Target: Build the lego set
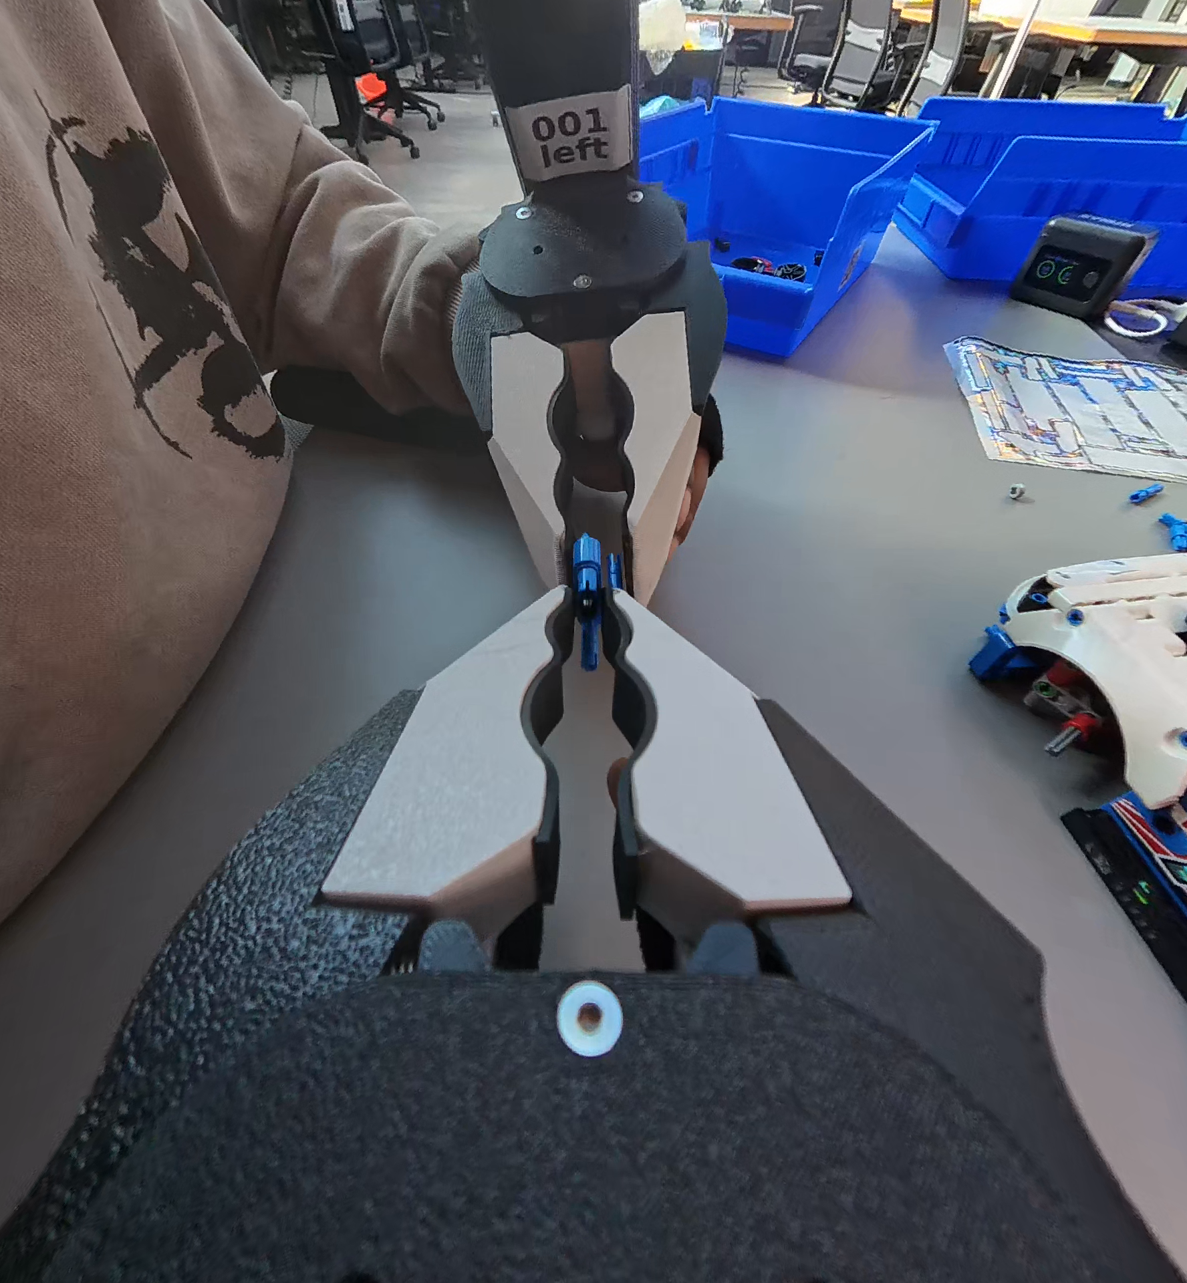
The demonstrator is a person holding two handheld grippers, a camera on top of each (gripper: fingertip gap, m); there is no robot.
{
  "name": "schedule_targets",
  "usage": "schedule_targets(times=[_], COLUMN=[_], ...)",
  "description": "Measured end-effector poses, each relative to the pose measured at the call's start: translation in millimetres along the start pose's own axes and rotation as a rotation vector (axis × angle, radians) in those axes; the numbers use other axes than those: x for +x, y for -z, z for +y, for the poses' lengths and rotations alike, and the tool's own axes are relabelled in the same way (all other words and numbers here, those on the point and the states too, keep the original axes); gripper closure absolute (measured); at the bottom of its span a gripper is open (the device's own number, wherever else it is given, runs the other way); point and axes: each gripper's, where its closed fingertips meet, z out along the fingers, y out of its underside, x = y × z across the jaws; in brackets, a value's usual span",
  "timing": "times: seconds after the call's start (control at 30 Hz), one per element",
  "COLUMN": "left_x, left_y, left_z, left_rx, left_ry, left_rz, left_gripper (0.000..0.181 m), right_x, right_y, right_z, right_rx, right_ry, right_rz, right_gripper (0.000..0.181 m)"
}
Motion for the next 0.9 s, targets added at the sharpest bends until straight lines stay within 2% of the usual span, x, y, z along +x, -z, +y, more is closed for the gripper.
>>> schedule_targets(times=[0.23, 0.5, 0.6, 0.8, 0.9], left_x=[-11, -37, -52, -73, -80], left_y=[4, 13, 18, 34, 38], left_z=[2, 9, 21, 10, 11], left_rx=[-0.011, -0.015, -0.059, 0.044, 0.052], left_ry=[0.003, 0.131, 0.187, 0.285, 0.294], left_rz=[-0.054, -0.133, -0.197, -0.274, -0.308], left_gripper=[0.168, 0.167, 0.162, 0.154, 0.151], right_x=[12, 37, 49, 60, 63], right_y=[-3, -9, -10, -12, -11], right_z=[-1, -4, 5, 37, 49], right_rx=[-0.042, -0.142, -0.199, -0.343, -0.426], right_ry=[0.038, 0.132, 0.105, 0.068, 0.066], right_rz=[-0.011, -0.045, -0.066, -0.048, -0.031], right_gripper=[0.177, 0.177, 0.177, 0.177, 0.177])
